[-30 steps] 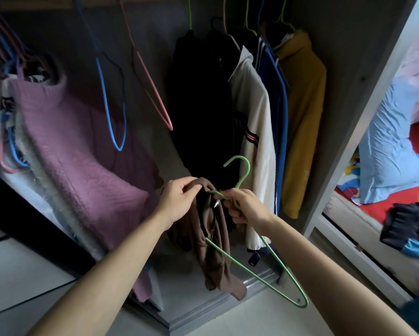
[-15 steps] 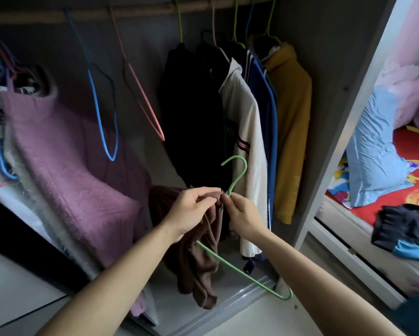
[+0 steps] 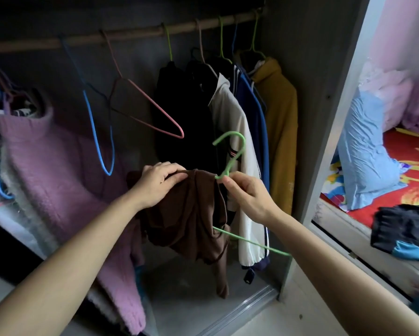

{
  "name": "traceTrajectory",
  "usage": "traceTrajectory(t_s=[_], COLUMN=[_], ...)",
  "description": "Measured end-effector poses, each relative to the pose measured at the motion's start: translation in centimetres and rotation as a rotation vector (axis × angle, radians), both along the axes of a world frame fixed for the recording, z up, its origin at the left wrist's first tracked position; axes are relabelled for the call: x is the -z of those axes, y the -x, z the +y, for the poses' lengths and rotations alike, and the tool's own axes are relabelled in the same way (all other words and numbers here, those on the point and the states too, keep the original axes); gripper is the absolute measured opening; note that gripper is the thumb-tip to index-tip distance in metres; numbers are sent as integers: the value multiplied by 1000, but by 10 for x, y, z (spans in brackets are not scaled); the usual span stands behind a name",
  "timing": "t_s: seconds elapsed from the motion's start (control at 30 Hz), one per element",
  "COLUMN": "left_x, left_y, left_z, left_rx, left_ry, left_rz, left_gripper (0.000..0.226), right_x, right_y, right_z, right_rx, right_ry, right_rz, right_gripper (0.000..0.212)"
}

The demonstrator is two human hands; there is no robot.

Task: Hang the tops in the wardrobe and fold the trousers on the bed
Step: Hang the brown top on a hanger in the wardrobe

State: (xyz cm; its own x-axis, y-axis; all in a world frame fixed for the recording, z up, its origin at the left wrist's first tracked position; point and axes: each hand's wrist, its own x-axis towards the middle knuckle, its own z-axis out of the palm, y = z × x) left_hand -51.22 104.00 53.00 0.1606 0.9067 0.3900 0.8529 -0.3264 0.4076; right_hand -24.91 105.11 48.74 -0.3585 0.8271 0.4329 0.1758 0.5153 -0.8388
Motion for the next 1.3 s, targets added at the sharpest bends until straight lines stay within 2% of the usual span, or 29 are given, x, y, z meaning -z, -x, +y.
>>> traceTrajectory(t_s=[0.1, 0.2, 0.37, 0.4, 0.47, 0.53, 0.6, 0.67, 0.77, 0.83, 0.9, 0.93, 1.0, 1.03, 1.1, 1.17, 1.23, 1.3], left_x=[-2, -1, -9, -9, -4, 4, 9, 10, 9, 7, 5, 4, 1, 0, -1, -3, -5, -7], left_y=[10, -4, -58, -64, -68, -68, -68, -70, -76, -84, -91, -94, -96, -96, -94, -91, -86, -80], left_z=[0, -5, -6, -5, -3, -1, 4, 8, 13, 13, 14, 15, 17, 18, 20, 21, 23, 26], left_rx=[-14, 75, 132, 122, 50, -41, -90, -117, -118, -108, -109, -110, -109, -113, -134, -168, -206, -254], left_ry=[85, 138, 214, 208, 142, 79, 55, 60, 42, 24, -5, -21, -52, -60, -62, -57, -66, -95], left_rz=[-194, -337, -472, -471, -320, -175, -214, -290, -306, -302, -272, -249, -222, -221, -237, -260, -290, -347], left_gripper=[16, 19, 31, 33, 40, 48, 48, 41, 43, 44, 46, 46, 44, 44, 45, 45, 42, 40], right_x=[2, 8, 13, 14, 16, 23, 32, 40, 48, 52, 53, 51, 48, 46, 47, 49, 56, 65], right_y=[-17, -25, -8, -9, -13, -21, -27, -30, -27, -22, -17, -14, -8, -7, -7, -9, -13, -21], right_z=[7, 10, 9, 10, 9, 6, 1, -5, -15, -15, -11, -10, -12, -14, -18, -21, -21, -19], right_rx=[58, 122, 107, 115, 154, 341, 564, 523, 241, 160, 121, 106, 88, 82, 25, -85, -140, -108], right_ry=[-79, -148, -176, -200, -273, -446, -659, -750, -534, -353, -267, -273, -367, -402, -385, -278, -198, -192], right_rz=[-112, -146, -219, -216, -210, -232, -250, -247, -366, -499, -584, -592, -548, -531, -484, -464, -558, -694], right_gripper=[21, 30, 27, 26, 22, 21, 18, 15, 21, 41, 58, 54, 28, 22, 23, 22, 23, 31])
